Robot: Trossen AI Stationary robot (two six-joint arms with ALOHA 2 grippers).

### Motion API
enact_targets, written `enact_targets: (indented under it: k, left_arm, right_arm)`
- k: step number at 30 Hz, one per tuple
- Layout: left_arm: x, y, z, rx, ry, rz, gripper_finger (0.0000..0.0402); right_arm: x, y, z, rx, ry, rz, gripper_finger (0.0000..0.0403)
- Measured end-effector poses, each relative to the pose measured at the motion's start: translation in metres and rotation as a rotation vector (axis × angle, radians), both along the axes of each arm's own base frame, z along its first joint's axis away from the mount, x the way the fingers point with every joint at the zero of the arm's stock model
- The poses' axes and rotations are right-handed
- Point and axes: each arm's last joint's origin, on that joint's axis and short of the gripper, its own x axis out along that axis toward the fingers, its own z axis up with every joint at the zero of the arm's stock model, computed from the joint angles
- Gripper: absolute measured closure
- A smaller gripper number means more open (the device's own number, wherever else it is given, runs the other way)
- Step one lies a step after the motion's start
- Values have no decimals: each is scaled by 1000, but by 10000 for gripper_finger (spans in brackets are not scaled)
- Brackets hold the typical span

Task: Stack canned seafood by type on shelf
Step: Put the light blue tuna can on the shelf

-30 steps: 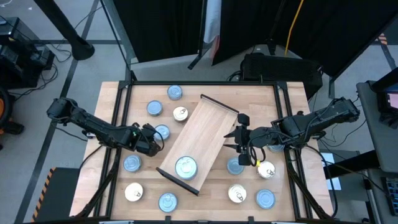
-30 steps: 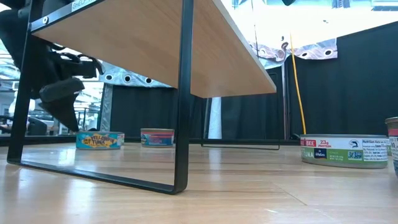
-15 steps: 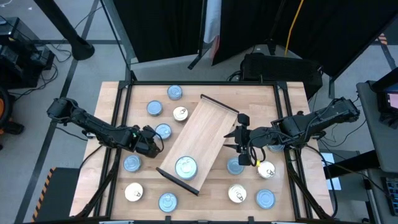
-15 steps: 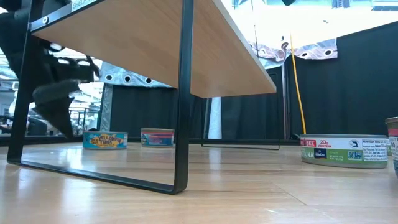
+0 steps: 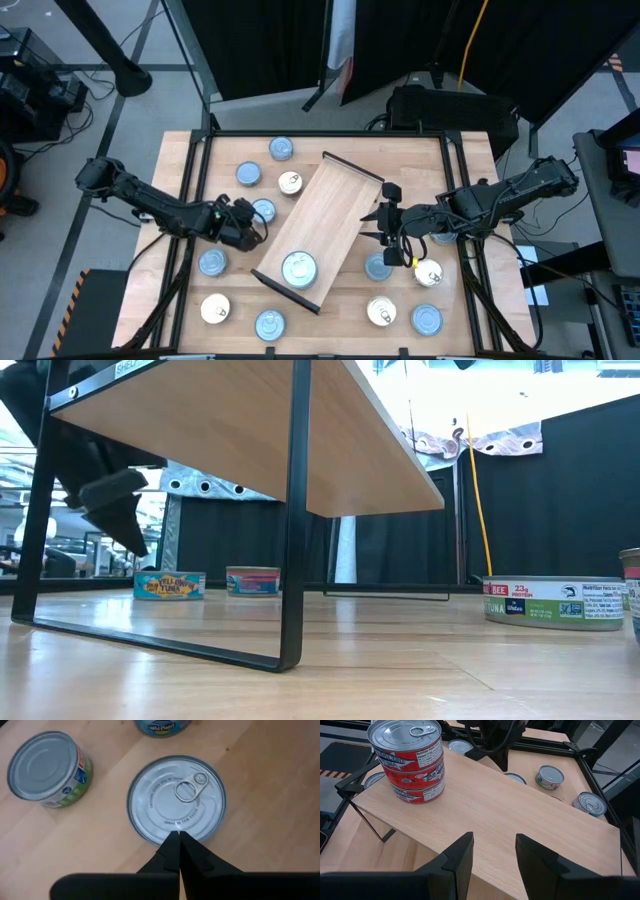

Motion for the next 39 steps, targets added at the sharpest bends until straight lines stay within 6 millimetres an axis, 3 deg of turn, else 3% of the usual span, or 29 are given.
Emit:
enact_targets:
  k: [10, 21, 33, 39]
  left_arm:
    - [1, 4, -1, 12, 18, -12, 402]
    - [-13, 7, -24, -14, 32, 33, 402]
    - [-14, -2, -24, -66, 11, 12, 402]
    - [-5, -3, -13, -17, -28, -13, 402]
  right_arm:
    - [0, 0, 0, 0, 0, 0, 264]
    - [0, 0, 0, 0, 1, 0, 264]
    - [0, 0, -1, -2, 8, -1, 264]
    - [0, 0, -1, -1, 8, -1, 264]
